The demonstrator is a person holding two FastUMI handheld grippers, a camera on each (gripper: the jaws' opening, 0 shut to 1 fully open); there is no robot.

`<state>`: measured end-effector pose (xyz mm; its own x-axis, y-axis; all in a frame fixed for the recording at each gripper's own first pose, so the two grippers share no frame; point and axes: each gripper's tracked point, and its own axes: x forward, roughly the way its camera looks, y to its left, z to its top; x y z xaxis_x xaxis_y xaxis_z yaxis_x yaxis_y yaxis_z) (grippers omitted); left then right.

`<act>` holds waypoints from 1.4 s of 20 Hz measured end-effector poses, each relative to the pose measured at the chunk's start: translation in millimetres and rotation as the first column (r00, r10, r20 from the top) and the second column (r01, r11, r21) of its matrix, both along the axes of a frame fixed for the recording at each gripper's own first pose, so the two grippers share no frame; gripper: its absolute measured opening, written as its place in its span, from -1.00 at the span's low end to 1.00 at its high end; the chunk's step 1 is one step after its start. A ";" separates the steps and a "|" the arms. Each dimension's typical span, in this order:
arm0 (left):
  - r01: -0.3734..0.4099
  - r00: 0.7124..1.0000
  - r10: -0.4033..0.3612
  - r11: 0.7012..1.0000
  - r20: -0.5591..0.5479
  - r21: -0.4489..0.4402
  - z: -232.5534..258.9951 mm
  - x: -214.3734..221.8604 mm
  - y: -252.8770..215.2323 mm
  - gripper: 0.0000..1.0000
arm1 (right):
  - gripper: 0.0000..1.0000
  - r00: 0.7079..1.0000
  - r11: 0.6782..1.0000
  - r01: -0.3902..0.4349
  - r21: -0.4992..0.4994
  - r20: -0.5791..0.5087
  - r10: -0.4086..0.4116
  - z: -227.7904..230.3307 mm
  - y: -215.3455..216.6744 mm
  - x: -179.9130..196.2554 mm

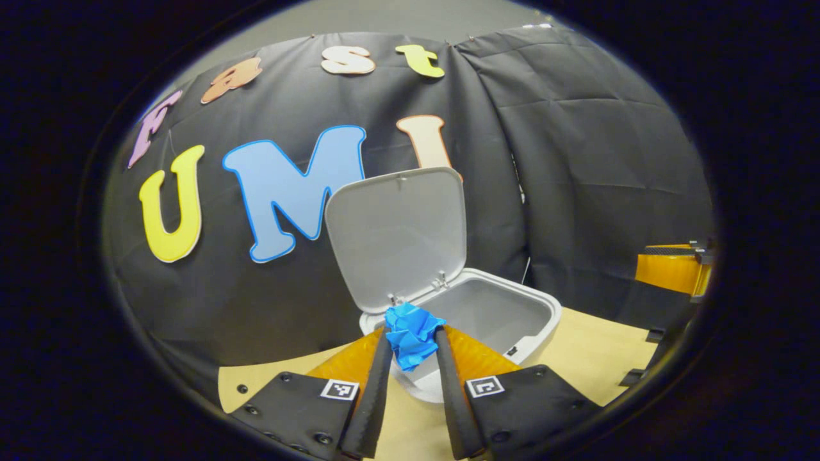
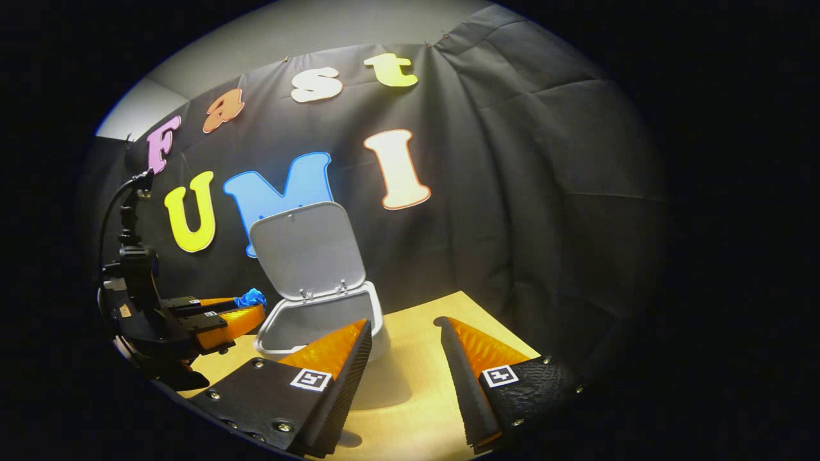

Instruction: Press the lid of the desktop garbage bin to open it, pick up the crumpled paper on the desktop and throw it into the bin, then pick up the pop can on the desktop and drop it into the bin, and finally close the garbage bin lid.

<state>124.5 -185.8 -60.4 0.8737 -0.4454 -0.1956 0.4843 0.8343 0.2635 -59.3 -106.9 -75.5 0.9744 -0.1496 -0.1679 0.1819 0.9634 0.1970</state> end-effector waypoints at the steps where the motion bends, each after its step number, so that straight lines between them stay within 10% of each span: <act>1: 0.001 1.000 -0.001 1.000 0.004 -0.010 0.4 2.3 -4.0 -0.02 | 0.51 1.000 1.000 0.015 0.003 -0.003 -0.015 -0.1 -5.4 -3.9; 11: -0.010 1.000 0.008 0.999 -0.029 -0.053 -10.1 6.2 -6.1 1.00 | 0.42 0.998 0.998 0.054 0.013 -0.025 -0.053 -10.0 -17.3 -12.4; 14: -0.047 0.998 0.045 0.996 -0.033 -0.074 -7.6 4.9 12.0 0.70 | 0.42 0.999 1.000 0.003 0.007 -0.037 -0.003 -15.4 0.7 -4.4; 15: -0.062 0.998 0.060 0.995 -0.031 -0.080 -6.2 3.8 19.7 1.00 | 0.42 0.999 1.000 -0.021 0.006 -0.044 0.022 -18.9 9.6 -1.4; 26: -0.307 0.952 0.305 0.940 -0.040 -0.151 4.9 -28.0 150.4 1.00 | 0.48 0.922 0.938 -0.346 -0.027 -0.193 0.335 -77.7 118.0 6.0; 28: -0.343 0.939 0.340 0.925 -0.045 -0.161 4.5 -35.0 168.9 1.00 | 0.80 0.894 0.915 -0.402 -0.023 -0.227 0.387 -91.2 136.0 5.0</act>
<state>89.5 -16.9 -55.9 0.9759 -0.1475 -0.1606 0.1652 0.9808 0.1032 -54.3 29.1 -166.6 0.8975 0.2216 -0.3814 -0.1859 0.9741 0.1286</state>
